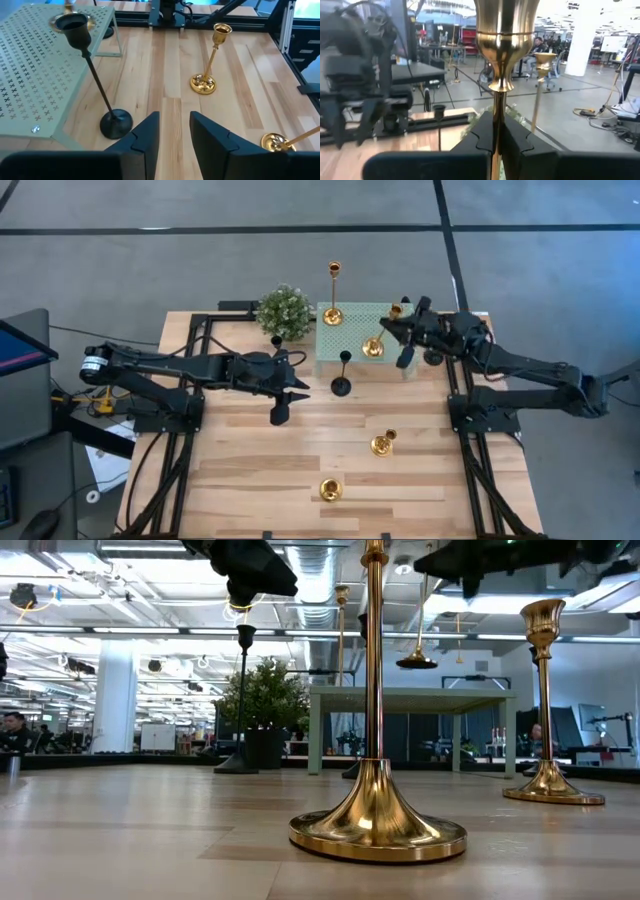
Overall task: Pick & Place candle stick holders
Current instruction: Put the gold candle holder on the shelf
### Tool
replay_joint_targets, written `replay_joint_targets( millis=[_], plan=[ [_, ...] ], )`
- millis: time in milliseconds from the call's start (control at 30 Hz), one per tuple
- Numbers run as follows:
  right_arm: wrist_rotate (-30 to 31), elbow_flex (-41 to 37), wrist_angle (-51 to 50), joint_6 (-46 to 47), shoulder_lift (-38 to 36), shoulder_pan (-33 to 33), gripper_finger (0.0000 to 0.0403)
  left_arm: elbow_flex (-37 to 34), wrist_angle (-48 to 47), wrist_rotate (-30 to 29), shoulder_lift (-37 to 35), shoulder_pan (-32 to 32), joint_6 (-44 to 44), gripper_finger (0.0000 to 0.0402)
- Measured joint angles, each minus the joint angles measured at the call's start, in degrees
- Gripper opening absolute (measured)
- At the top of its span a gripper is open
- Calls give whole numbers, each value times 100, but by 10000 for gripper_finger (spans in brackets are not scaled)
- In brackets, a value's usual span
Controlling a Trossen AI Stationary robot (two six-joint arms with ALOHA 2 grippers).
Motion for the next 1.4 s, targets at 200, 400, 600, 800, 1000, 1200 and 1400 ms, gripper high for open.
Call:
replay_joint_targets(
  millis=[200,400,600,800,1000,1200,1400],
  plan=[
    [-960,0,546,430,445,-931,1,0,0,0,-2,-2,153,97],
    [-1513,362,517,578,947,-1421,1,-108,104,-3,-12,-105,180,85],
    [-1916,1151,-59,461,1408,-1649,1,-591,599,0,-89,-378,227,66],
    [-1938,1574,-384,253,1879,-1776,1,-929,861,0,-433,-671,419,42],
    [-1966,1631,-248,229,2273,-1995,1,-1398,1242,-4,-957,-855,547,21],
    [-2122,1633,102,276,2588,-2171,1,-1953,1689,-6,-1406,-846,553,6],
    [-2150,1641,371,250,2769,-2268,1,-2211,2002,-84,-1545,-848,569,9]
  ],
)
